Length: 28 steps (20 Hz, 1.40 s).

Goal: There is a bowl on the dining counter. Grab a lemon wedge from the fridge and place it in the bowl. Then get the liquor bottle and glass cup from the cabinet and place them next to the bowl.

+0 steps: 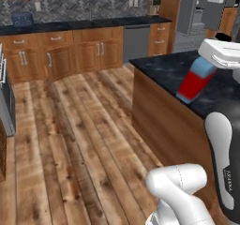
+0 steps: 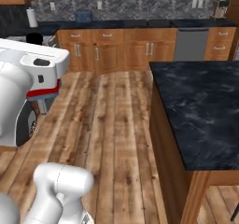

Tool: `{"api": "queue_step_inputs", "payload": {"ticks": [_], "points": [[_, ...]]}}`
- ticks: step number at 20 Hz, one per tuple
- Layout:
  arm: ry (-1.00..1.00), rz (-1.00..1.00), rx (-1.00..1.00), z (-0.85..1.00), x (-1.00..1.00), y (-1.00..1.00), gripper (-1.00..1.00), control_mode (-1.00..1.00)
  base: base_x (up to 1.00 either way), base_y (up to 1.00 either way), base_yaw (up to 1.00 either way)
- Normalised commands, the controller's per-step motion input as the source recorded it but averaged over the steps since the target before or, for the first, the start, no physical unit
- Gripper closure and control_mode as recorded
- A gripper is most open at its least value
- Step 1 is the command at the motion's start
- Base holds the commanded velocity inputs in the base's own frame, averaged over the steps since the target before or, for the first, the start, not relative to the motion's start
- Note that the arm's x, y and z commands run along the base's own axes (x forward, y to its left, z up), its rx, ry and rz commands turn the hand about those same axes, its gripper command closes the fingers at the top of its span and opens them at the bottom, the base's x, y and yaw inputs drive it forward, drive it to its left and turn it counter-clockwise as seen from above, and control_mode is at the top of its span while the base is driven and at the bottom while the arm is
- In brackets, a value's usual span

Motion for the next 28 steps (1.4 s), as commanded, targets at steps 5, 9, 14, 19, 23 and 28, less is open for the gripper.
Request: {"api": "queue_step_inputs", "payload": {"ticks": [5,9,14,19,23,28], "points": [[0.0,0.0,0.0,0.0,0.0,0.0,1.0,1.0,-1.0,-0.65,-0.08],[0.0,0.0,0.0,0.0,0.0,0.0,1.0,1.0,-0.67,-0.98,-0.01],[0.0,0.0,0.0,0.0,0.0,0.0,1.0,1.0,-0.29,-1.0,0.0],[0.0,0.0,0.0,0.0,0.0,0.0,1.0,1.0,-0.04,-1.0,0.02],[0.0,0.0,0.0,0.0,0.0,0.0,1.0,1.0,0.0,-1.0,0.04],[0.0,0.0,0.0,0.0,0.0,0.0,1.0,1.0,0.0,-1.0,0.06]]}}
